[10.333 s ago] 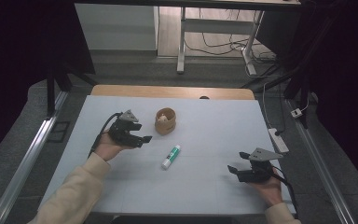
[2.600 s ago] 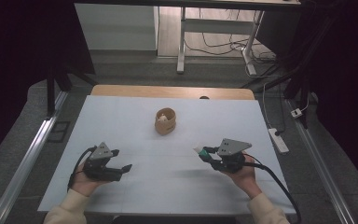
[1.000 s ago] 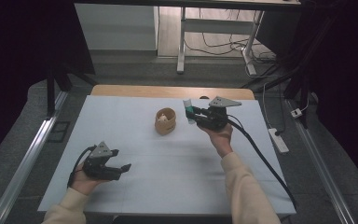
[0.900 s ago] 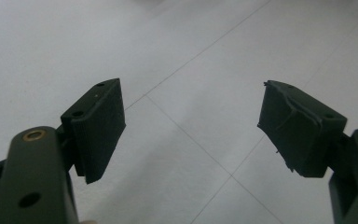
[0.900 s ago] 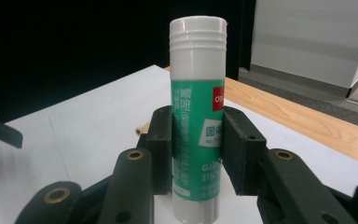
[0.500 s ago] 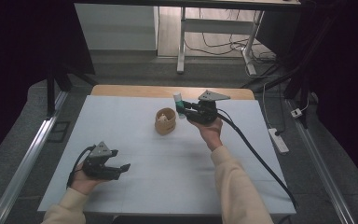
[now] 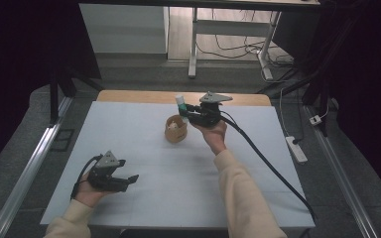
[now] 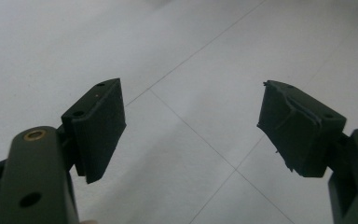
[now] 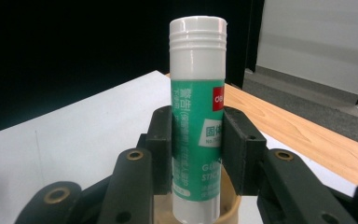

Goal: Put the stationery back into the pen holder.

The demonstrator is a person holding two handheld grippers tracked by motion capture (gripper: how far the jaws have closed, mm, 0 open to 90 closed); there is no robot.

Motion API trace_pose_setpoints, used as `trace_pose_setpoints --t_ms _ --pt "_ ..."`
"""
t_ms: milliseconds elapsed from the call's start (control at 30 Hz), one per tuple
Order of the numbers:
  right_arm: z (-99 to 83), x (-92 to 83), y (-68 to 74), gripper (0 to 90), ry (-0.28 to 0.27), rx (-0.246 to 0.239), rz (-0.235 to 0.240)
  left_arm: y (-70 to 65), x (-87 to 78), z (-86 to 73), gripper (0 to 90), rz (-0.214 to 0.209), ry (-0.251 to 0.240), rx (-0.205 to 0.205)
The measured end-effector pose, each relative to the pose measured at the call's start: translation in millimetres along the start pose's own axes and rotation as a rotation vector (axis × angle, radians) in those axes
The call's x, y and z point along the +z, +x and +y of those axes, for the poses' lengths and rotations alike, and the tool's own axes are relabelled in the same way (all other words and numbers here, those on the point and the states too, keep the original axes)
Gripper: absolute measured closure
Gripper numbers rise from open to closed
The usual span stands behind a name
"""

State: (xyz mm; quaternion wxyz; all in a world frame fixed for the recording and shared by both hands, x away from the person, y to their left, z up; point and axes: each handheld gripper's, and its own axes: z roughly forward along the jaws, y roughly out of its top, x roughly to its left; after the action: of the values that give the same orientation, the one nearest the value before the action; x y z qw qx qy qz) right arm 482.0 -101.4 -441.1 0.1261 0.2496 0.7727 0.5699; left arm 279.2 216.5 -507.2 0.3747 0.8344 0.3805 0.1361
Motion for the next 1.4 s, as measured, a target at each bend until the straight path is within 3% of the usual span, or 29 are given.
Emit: trace_pose_setpoints --t_ms 367,400,500,633,833,1000,1300,1400 --pt "-15.0 29.0 -10.8 65.0 0.002 0.026 -0.024 2.6 1.9 -1.9 22.5 -0.004 0.009 -0.004" --pt "-17.9 30.8 -11.3 62.9 0.008 0.026 -0.019 2.7 2.2 -2.0 22.5 -0.005 0.013 -0.003" --pt "-22.0 32.3 -9.9 39.5 0.015 0.038 -0.042 3.0 2.3 -2.2 22.5 -0.004 0.013 -0.003" --pt "-20.1 21.7 -6.1 35.0 0.034 0.024 -0.073 3.6 1.7 -2.6 22.5 0.0 0.011 -0.005" --pt "-14.4 -16.5 1.4 34.8 0.022 -0.002 -0.062 2.6 2.5 -2.3 22.4 0.0 0.014 -0.001" --pt "-19.5 -56.9 6.6 34.8 0.093 -0.064 -0.063 3.6 2.0 -2.9 22.4 0.009 0.011 -0.008" --pt "-57.0 -131.5 16.7 34.7 0.16 -0.056 -0.075 2.0 2.3 -2.3 22.2 0.011 0.012 -0.007" --pt "-71.0 -156.9 16.9 34.7 0.167 -0.042 -0.101 1.6 3.7 -1.8 22.1 0.009 0.015 -0.007"
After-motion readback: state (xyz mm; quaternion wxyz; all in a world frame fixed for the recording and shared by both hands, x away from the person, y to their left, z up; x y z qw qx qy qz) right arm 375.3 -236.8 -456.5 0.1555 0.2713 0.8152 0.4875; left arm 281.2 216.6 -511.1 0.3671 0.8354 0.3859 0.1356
